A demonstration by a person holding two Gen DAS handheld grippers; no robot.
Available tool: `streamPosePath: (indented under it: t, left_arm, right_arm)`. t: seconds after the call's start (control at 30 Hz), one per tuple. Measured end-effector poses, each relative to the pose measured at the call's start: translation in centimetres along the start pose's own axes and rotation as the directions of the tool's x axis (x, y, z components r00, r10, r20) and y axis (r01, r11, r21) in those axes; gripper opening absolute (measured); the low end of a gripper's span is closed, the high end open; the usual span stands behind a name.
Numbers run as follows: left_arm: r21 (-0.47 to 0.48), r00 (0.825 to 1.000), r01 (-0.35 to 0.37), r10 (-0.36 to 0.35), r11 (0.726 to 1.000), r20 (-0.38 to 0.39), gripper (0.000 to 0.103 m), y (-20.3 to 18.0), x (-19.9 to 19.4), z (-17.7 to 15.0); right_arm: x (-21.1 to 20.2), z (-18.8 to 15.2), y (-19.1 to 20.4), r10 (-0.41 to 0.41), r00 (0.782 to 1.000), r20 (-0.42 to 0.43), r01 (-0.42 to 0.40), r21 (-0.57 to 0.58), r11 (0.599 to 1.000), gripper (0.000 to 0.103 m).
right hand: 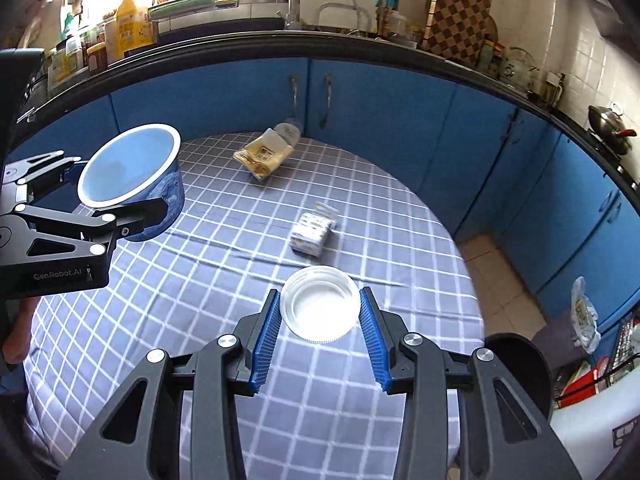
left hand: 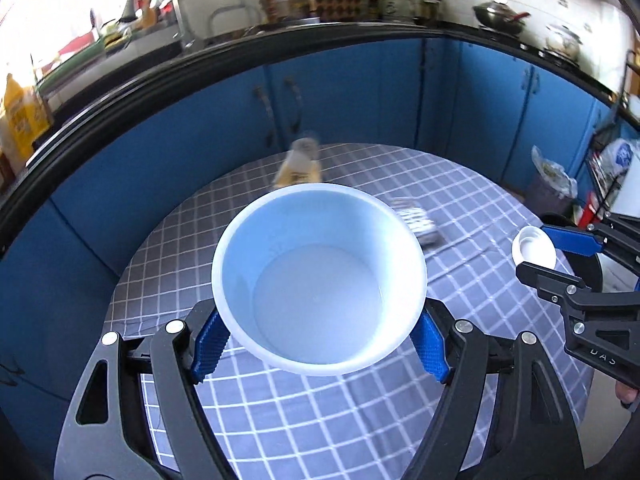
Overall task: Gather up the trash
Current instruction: 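Carry the blue cup and white lid with both tools over the bin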
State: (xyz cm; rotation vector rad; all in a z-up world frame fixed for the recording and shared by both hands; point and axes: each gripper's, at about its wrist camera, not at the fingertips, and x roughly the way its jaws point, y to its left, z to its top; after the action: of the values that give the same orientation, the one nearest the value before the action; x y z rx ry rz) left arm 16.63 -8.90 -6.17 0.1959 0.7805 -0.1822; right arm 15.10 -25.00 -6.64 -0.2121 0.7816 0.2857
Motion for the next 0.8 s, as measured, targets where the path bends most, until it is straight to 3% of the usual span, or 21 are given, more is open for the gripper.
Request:
streamPosePath:
  t: [0.37, 0.8]
  left_arm:
    - [0.103, 0.999, 0.036, -0.038, 0.994, 0.014, 0.077, -6.9, -1.7, 1.5]
    - [0.224, 0.995, 0.096, -0.100, 0.970, 0.005, 0.077, -15.8, -1.1, 3.2]
  right_arm:
    - [-3.8, -2.8, -4.0, -0.039, 0.998, 0.049, 0.037, 0.046, 0.998, 0.039]
    - [-5.5, -6.9, -11.1, -0.118, 0.992, 0.042, 0.111, 0.149, 0.983, 0.039]
